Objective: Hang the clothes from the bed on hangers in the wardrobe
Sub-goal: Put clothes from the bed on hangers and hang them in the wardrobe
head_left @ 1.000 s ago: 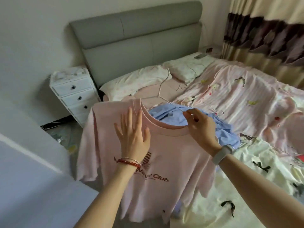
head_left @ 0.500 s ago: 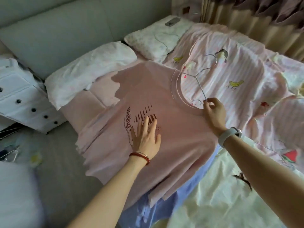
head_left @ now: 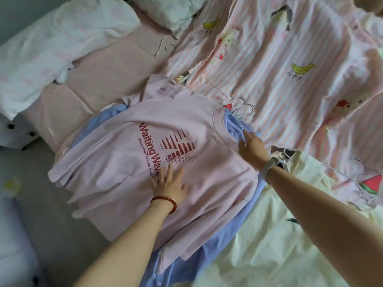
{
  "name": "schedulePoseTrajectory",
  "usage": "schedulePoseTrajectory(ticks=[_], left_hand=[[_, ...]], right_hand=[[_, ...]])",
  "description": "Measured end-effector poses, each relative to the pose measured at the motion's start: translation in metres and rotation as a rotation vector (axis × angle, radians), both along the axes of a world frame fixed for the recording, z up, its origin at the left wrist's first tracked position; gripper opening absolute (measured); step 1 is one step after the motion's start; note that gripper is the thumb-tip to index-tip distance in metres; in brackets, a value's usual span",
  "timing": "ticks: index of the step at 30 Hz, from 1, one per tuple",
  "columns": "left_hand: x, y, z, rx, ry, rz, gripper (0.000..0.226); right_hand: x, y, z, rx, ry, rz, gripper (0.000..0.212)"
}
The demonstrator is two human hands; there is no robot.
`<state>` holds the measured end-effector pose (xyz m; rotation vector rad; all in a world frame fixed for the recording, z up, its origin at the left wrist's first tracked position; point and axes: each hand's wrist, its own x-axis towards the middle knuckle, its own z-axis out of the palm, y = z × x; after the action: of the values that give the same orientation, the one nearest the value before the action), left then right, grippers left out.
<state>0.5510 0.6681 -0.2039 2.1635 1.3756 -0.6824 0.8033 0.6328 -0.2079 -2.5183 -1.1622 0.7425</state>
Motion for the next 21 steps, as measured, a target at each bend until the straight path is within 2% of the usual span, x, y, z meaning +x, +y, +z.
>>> schedulePoseTrajectory(ticks=[5,10,15,21], left_hand=[[-0.019,0.015,0.043,0.258,-0.092,0.063,0.055],[-0.086,0.008,0.102,0.505,-0.158,0.095,0.052],[-0.206,-0.050,0.155,0.753,-0.263,0.245,0.041],[-0.395,-0.181,0.190,0.862,-0.144,0.545,0.045]], right_hand=[[-0.057,-0.002,0.034,0.059,-0.084,0.122,0.049],[-0.142,-0.006,0.101,0.234,-0.096,0.258,0.046],[-0.259,-0.036,0.161,0.396,-0.077,0.447,0.049],[-0.452,-0.104,0.196,0.486,0.030,0.919,0.042]])
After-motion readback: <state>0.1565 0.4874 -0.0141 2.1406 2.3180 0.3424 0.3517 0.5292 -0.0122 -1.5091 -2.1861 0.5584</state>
